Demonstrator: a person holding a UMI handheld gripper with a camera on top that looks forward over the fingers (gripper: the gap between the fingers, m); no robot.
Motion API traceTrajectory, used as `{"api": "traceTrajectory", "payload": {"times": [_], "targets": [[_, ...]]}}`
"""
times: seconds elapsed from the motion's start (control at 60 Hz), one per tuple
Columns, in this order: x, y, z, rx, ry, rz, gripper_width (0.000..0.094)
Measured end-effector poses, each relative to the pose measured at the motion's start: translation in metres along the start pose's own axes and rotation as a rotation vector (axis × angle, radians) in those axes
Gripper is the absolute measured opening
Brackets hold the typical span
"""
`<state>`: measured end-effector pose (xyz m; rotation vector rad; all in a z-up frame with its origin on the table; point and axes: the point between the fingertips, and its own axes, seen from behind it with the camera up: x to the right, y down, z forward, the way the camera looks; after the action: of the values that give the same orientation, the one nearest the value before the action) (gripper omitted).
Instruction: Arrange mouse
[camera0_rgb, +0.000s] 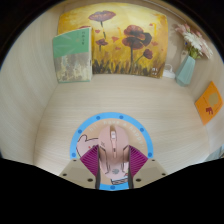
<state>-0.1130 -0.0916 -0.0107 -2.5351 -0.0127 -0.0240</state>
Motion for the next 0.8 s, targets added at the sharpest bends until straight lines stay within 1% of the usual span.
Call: {"api": "traceTrajectory", "payload": {"times": [0.05, 0.083, 0.15, 0.183, 0.317, 0.367, 0.4, 0.433, 0.55, 0.65, 0.8], "targets": [[0.001, 0.005, 0.002, -0.02, 0.002, 0.008, 0.0375], [0.001, 0.003, 0.002, -0.005, 0.002, 0.008, 0.0374], [0.001, 0.005, 0.003, -0.01, 0.006, 0.002, 0.0377], [0.001, 0.005, 0.003, -0.013, 0.009, 0.005, 0.0399], [0.001, 0.007, 0.004, -0.034, 0.006, 0.017, 0.0497], [0.001, 0.009, 0.001, -0.055, -0.002, 0.031, 0.0562], [0.001, 0.007, -0.003, -0.055, -0.002, 0.043, 0.0642], [0.004, 0.001, -0.011, -0.041, 0.009, 0.047, 0.0699], [0.009, -0.032, -0.047, 0.039, 0.025, 0.056, 0.0749], [0.007, -0.066, -0.091, 0.112, 0.003, 0.071, 0.0745], [0.019, -0.107, -0.16, 0.228, 0.021, 0.055, 0.0751]]}}
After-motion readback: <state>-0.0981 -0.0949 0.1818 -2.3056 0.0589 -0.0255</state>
